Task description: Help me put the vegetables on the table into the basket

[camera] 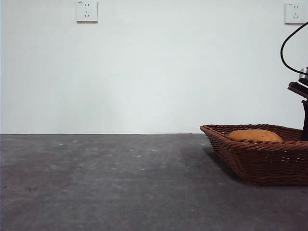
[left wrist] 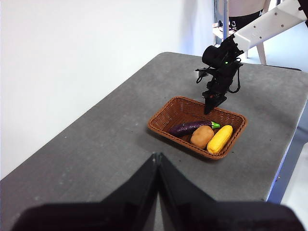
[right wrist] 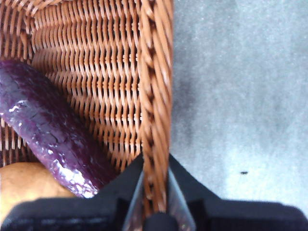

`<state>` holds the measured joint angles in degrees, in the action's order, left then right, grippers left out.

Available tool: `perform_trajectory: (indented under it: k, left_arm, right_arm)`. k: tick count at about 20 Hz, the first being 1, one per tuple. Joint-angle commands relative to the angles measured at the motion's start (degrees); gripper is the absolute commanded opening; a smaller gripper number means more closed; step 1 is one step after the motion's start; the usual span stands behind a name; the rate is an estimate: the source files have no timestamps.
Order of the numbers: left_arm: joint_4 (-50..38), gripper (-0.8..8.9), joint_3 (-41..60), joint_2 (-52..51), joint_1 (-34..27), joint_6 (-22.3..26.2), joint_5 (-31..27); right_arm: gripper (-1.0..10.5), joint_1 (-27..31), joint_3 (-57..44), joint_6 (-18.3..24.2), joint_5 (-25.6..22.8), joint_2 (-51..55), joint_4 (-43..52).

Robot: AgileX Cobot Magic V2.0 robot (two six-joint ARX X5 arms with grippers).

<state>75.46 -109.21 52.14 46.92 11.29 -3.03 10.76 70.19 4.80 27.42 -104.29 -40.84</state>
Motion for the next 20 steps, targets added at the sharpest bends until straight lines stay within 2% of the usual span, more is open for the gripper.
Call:
perform_trajectory:
  k: [1,3,4,8,10,12,14,16,20]
  left_arm:
    - [-0.04,-0.07,-0.07,0.15,-0.17,-0.57,0.00]
    - [-0.04,-0.08,-0.07,0.48,-0.17,-0.57,0.00]
    - [-0.07,-0.07,-0.07,0.52,-0.17,-0.57,0.00]
    - [-0.07,-0.08,-0.07,0.59,-0.17,-0.57,0.00]
    - [-0.07,-0.07,-0.07,0.59,-0.17,-0.55,0.00]
    - [-0.07,-0.07,-0.07,0.61,-0.17,-0.55,0.02]
    - [-0.07,-0.07,-0.07,0.63,-0.17,-0.55,0.02]
    - [-0.04,-0.07,-0.07,0.63,-0.17,-0.55,0.04]
    - [-0.04,-0.06,-0.07,0.72,-0.17,-0.55,0.04]
  right_arm:
    - [0.2,-0.28,-0.31,-0.02,-1.29,-1.57,0.98]
    - [2.7,-0.28,-0.28,-0.02,-0.92,-1.14,1.73]
    - [3.5,-0.28,-0.24,-0.02,0.26,-0.55,2.05]
    - [3.8,-0.22,1.22,-1.07,0.57,4.81,1.33]
    - [3.8,-0.22,2.75,-1.57,0.22,9.77,-2.69]
    - [3.4,-0.26,3.17,-1.57,1.81,16.24,-8.96]
    - [1.8,-1.14,3.17,-1.29,3.48,23.43,-17.59]
    - [0.8,-2.34,3.17,0.55,3.93,30.62,-26.53]
    - [-0.1,-5.62,3.17,1.29,3.80,41.29,-33.73]
